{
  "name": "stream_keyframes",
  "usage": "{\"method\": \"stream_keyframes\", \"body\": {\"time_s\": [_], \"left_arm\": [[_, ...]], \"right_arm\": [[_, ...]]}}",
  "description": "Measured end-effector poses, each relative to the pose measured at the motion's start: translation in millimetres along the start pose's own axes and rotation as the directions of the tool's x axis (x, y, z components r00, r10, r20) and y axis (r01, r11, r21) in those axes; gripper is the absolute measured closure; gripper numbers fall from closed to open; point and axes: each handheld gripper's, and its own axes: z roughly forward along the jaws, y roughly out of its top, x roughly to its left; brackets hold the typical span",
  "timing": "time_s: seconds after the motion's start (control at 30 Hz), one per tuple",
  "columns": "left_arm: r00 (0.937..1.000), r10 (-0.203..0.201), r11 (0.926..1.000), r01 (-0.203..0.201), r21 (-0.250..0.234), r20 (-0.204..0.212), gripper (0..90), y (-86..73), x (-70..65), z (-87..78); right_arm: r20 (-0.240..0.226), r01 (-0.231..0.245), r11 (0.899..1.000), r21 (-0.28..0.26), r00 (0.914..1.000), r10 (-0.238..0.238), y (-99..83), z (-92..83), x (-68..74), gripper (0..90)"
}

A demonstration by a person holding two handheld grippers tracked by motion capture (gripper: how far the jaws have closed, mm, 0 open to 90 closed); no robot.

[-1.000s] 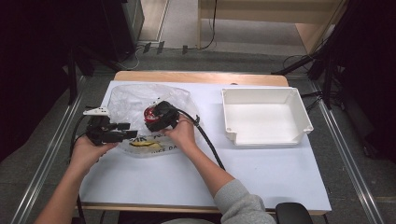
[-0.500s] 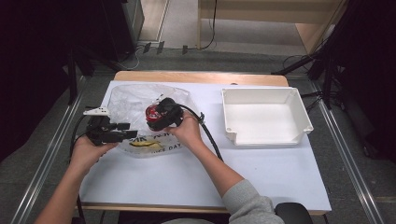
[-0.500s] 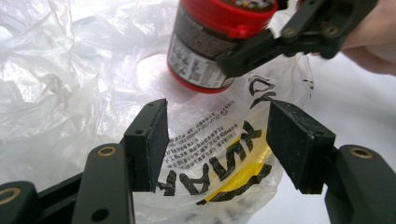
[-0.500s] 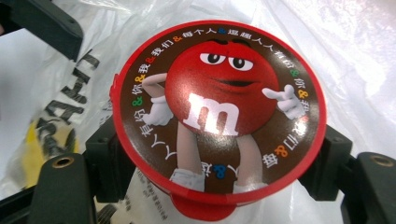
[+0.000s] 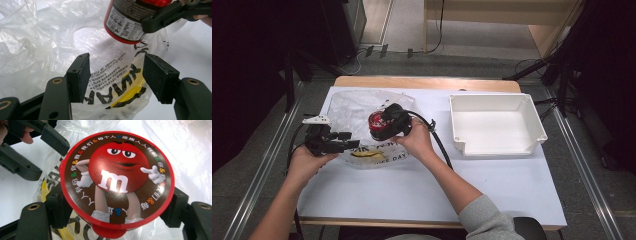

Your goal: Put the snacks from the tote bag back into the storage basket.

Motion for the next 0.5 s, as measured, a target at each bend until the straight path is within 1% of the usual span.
{"method": "stream_keyframes", "body": {"time_s": [0.07, 0.17, 0.27, 0.33, 0.37, 0.4, 0.5], "left_arm": [[0.9999, 0.005, 1.0000, -0.005, -0.006, -0.016, 40.7, 0.2, -0.7, -0.7], [0.9999, 0.003, 0.9999, -0.003, -0.015, -0.013, 40.9, 0.6, -0.7, -1.9], [1.0000, 0.002, 1.0000, -0.002, -0.009, -0.009, 40.8, 0.1, -0.9, -0.3], [0.9999, 0.008, 1.0000, -0.008, 0.000, -0.008, 40.8, -0.2, -1.1, 0.8], [0.9999, 0.008, 1.0000, -0.008, 0.001, -0.007, 40.8, -0.4, -1.7, 1.5], [0.9999, 0.013, 0.9999, -0.013, 0.008, -0.006, 40.8, -0.5, -1.5, 1.9], [0.9999, 0.012, 0.9999, -0.012, 0.008, -0.005, 40.8, -0.8, -1.8, 2.7]], "right_arm": [[-0.001, 0.001, 1.000, 0.002, 1.0000, -0.001, -1.3, -2.6, -0.2, 26.2], [0.002, 0.002, 1.000, -0.002, 1.0000, -0.002, -4.3, -6.7, -0.2, 26.2], [0.002, -0.001, 1.000, -0.001, 1.0000, 0.001, -7.5, -10.1, 0.3, 26.2], [-0.001, -0.014, 1.000, 0.000, 0.9999, 0.014, -9.7, -12.2, 0.4, 26.2], [-0.004, -0.006, 1.000, -0.002, 1.0000, 0.006, -10.9, -13.0, -0.5, 26.2], [-0.005, -0.013, 1.000, 0.001, 0.9999, 0.013, -11.7, -14.0, -0.5, 26.2], [-0.007, -0.017, 1.000, 0.006, 0.9998, 0.017, -14.1, -15.9, -0.9, 26.2]]}}
